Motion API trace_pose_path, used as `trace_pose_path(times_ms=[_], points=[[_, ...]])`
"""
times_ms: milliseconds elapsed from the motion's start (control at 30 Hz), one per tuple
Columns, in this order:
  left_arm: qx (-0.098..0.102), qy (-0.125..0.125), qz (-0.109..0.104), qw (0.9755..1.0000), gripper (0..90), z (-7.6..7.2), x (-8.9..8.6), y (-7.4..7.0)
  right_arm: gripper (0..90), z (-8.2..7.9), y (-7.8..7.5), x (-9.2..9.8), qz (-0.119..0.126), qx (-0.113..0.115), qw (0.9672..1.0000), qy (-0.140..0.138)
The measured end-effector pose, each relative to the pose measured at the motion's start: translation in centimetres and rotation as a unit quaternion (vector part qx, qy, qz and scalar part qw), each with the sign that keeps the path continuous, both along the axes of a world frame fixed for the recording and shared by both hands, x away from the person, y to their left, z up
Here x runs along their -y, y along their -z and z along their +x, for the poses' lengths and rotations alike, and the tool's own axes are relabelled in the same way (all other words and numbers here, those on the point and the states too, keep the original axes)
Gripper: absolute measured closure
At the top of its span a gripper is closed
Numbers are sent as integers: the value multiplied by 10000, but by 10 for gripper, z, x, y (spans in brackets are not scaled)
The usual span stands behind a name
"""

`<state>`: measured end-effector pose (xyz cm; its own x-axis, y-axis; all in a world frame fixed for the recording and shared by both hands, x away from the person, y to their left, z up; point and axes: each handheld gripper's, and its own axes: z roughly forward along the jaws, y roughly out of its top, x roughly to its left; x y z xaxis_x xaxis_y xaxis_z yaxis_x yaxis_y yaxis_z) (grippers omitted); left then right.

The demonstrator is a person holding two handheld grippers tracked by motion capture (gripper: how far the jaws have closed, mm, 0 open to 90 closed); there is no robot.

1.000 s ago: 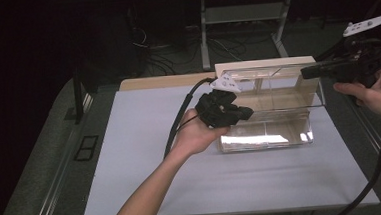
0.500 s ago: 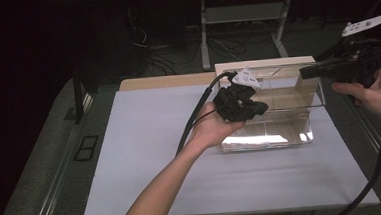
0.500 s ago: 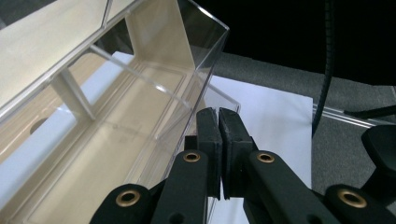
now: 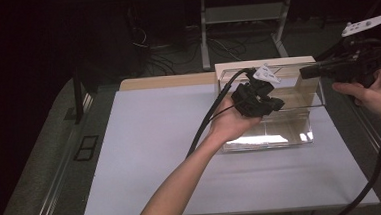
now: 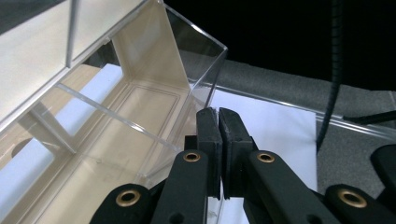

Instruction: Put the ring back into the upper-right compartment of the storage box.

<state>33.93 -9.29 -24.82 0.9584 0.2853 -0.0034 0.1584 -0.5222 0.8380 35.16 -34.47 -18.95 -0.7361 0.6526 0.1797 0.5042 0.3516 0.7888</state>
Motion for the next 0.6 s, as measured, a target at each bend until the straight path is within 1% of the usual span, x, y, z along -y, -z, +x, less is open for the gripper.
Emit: trace_pose_path(times_ms=[33, 67, 133, 200, 267, 333, 433, 467, 567, 600], points=[[41, 18, 61, 10000, 873, 2, 1, 1, 895, 0, 0, 0, 1, -2, 10000, -2], [57, 20, 71, 10000, 873, 3, 2, 2, 895, 0, 0, 0, 1, -4, 10000, -4], [19, -80, -30, 10000, 873, 5, 5, 4, 895, 0, 0, 0, 0, -4, 10000, -5], [-23, -101, -67, 9999, 873, 7, 7, 5, 895, 0, 0, 0, 3, 1, 10000, -11], [2, -114, -22, 9999, 873, 9, 9, 6, 895, 0, 0, 0, 12, -3, 10000, -15], [-28, -146, -39, 9999, 873, 10, 11, 7, 895, 0, 0, 0, 16, -2, 10000, -23], [-21, -167, -77, 9998, 873, 13, 14, 10, 895, 0, 0, 0, 19, 1, 10000, -28], [-53, -202, -100, 9997, 873, 13, 15, 11, 895, 0, 0, 0, 20, 3, 10000, -28], [19, -221, -108, 9997, 873, 14, 18, 13, 895, 0, 0, 0, 24, -1, 10000, -28], [3, -222, -153, 9996, 873, 14, 20, 13, 895, 0, 0, 0, 23, 0, 10000, -28]])
